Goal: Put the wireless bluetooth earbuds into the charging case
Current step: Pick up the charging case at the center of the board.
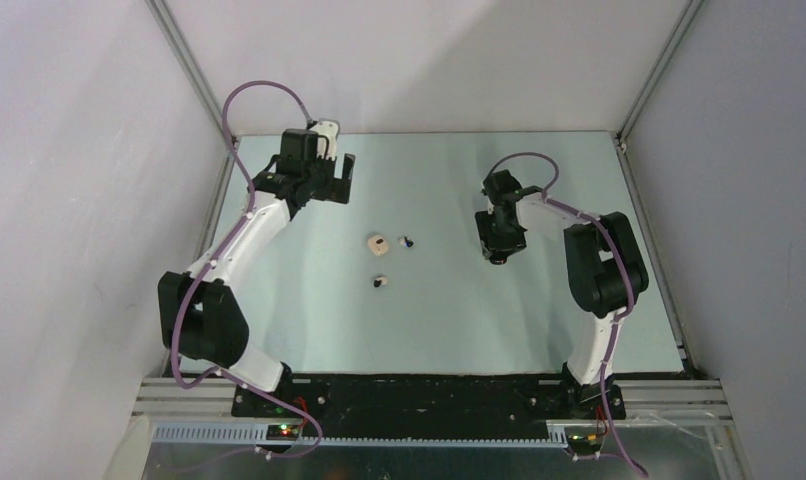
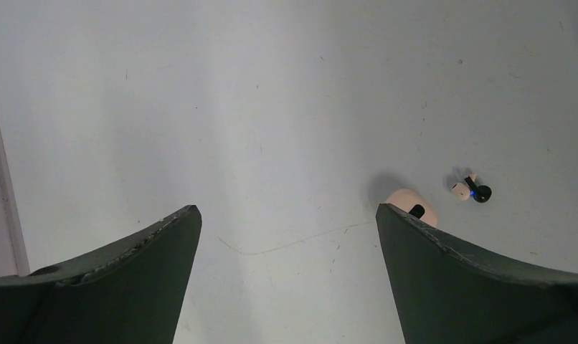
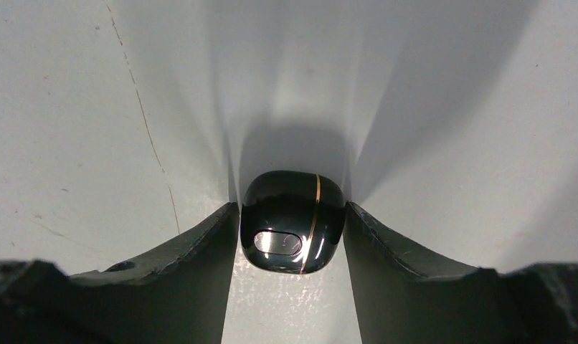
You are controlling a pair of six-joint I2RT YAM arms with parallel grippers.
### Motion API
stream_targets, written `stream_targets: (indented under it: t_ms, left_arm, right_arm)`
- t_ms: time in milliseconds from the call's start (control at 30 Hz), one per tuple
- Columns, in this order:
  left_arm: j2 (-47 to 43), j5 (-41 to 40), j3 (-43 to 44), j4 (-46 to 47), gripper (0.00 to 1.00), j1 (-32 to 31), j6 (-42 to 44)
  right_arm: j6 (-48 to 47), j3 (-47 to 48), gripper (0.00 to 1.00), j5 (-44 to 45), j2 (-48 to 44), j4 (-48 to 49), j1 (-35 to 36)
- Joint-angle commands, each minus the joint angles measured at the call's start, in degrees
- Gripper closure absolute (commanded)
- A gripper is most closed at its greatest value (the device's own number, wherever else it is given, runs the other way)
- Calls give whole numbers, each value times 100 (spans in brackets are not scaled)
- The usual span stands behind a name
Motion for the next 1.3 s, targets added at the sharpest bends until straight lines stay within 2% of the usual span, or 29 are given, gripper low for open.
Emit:
stream_targets:
  t_ms: [0,233,500,800,1267]
  left_arm:
    - [-89,-43,79,98,0,23,4]
    - [14,-11,195,99,0,22,26]
    - [65,-16,231,91,0,22,36]
    - [14,0,147,71,0,22,46]
    - [26,35,140,77,0,22,33]
  right_arm:
    - [63,59,41,206,82,-108,-110]
    - [-19,5,34,118,4,-160,-197]
    - [-86,-128,38,1,-122,-163,-202]
    - [-246,-296,34,-535,-218,-126,-281]
    - [-353,-481,39,-526,-354,4,-245]
